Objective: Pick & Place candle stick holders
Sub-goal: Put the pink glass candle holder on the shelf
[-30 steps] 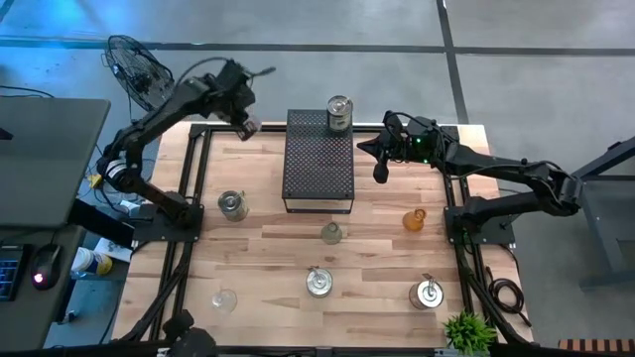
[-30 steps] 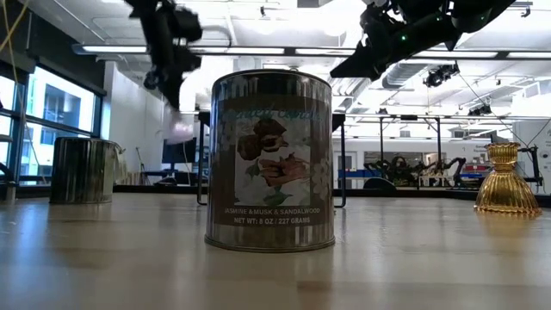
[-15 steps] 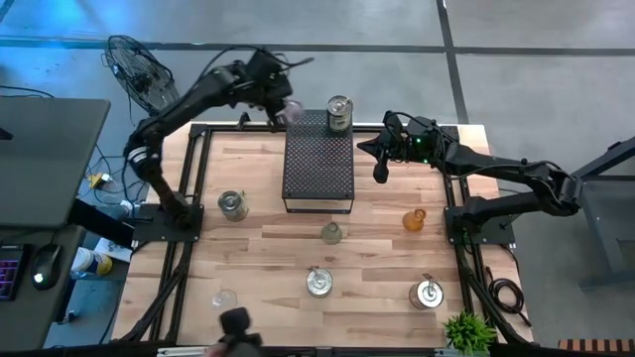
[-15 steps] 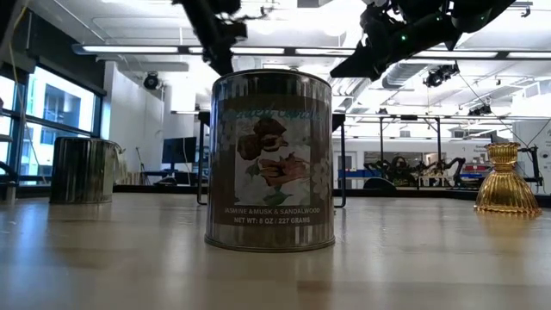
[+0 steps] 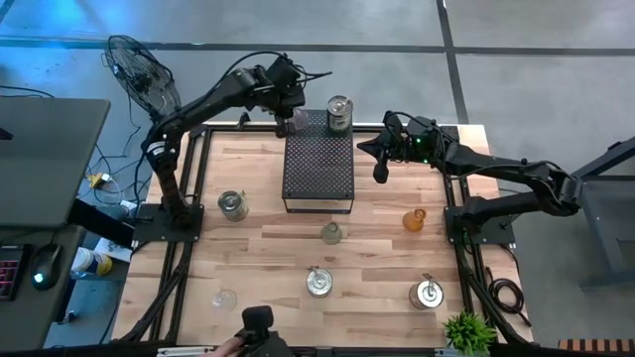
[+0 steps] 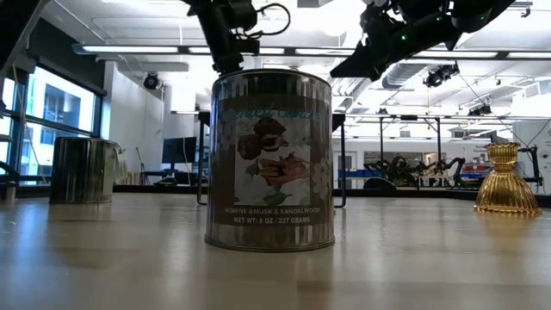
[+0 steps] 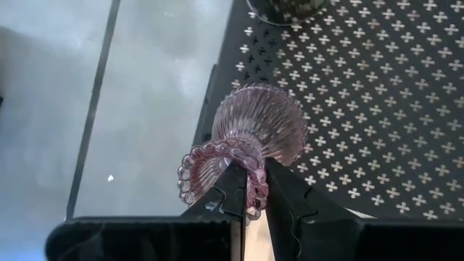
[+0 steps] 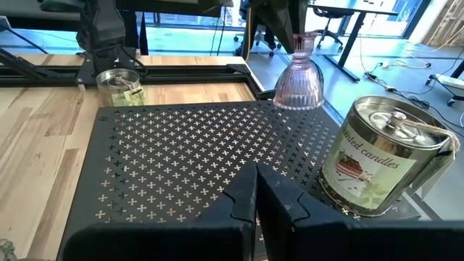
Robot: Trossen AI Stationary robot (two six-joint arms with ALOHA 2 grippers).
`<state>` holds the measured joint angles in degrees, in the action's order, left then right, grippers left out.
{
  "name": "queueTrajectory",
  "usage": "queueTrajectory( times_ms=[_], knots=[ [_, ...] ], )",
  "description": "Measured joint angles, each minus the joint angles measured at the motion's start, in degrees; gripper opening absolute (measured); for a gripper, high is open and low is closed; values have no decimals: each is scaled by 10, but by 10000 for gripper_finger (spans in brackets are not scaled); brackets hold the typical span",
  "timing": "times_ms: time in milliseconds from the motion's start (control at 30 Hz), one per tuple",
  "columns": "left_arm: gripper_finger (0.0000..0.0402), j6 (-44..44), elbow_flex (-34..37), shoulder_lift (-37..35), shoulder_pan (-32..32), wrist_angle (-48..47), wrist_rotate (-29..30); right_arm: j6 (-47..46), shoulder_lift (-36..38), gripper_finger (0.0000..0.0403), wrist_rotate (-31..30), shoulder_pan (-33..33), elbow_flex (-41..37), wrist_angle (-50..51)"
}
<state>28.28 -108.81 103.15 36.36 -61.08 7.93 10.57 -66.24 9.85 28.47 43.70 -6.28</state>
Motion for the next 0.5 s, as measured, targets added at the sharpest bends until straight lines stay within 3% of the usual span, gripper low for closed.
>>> queueTrajectory(
  times_ms=[500],
  knots=[
    [20, 0, 0, 9, 0, -6, -24, 4, 0, 0, 0, 0, 0, 0]
  ],
)
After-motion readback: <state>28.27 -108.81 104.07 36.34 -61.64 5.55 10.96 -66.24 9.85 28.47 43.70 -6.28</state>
